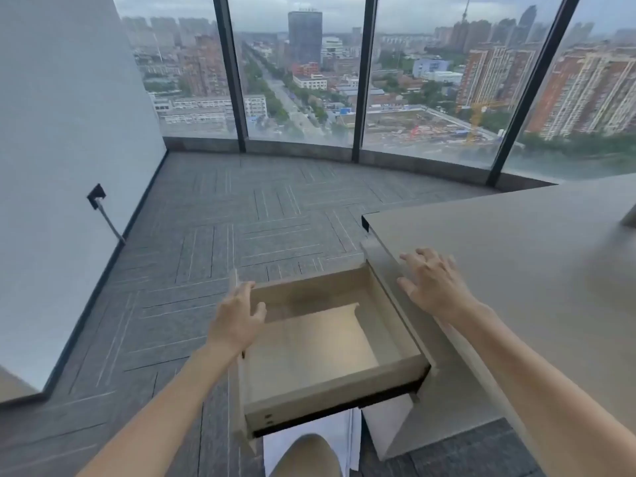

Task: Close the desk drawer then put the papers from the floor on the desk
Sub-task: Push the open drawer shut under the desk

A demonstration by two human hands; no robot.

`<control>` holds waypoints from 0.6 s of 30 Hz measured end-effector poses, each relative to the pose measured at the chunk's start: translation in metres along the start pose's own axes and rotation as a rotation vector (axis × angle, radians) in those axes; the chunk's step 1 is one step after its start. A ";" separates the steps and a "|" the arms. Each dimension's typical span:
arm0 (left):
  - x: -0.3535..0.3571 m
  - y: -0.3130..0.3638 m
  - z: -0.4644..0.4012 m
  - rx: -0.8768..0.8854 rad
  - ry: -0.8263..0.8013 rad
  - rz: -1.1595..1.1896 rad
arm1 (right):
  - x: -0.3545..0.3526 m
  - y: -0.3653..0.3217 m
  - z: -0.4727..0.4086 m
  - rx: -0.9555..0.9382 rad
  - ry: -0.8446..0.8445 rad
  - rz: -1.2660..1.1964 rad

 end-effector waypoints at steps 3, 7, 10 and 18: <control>-0.006 -0.034 -0.003 -0.274 0.068 0.159 | 0.008 0.007 -0.016 0.006 -0.003 0.037; 0.014 -0.084 0.002 -0.682 -0.017 0.531 | 0.015 0.012 -0.022 0.003 0.050 -0.049; 0.032 -0.095 0.008 -0.730 -0.076 0.586 | 0.016 0.014 -0.026 0.008 0.066 -0.079; 0.064 -0.083 -0.003 -0.635 -0.071 0.639 | 0.021 0.017 -0.030 0.025 0.031 -0.059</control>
Point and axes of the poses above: each hand's wrist, its own z-axis away from the middle knuckle, its own x-axis out of the palm, y = z × x, the point moved 7 cm from there along -z, towards the middle knuckle, and after that the axes turned 1 degree about -x, right-handed, at the moved point
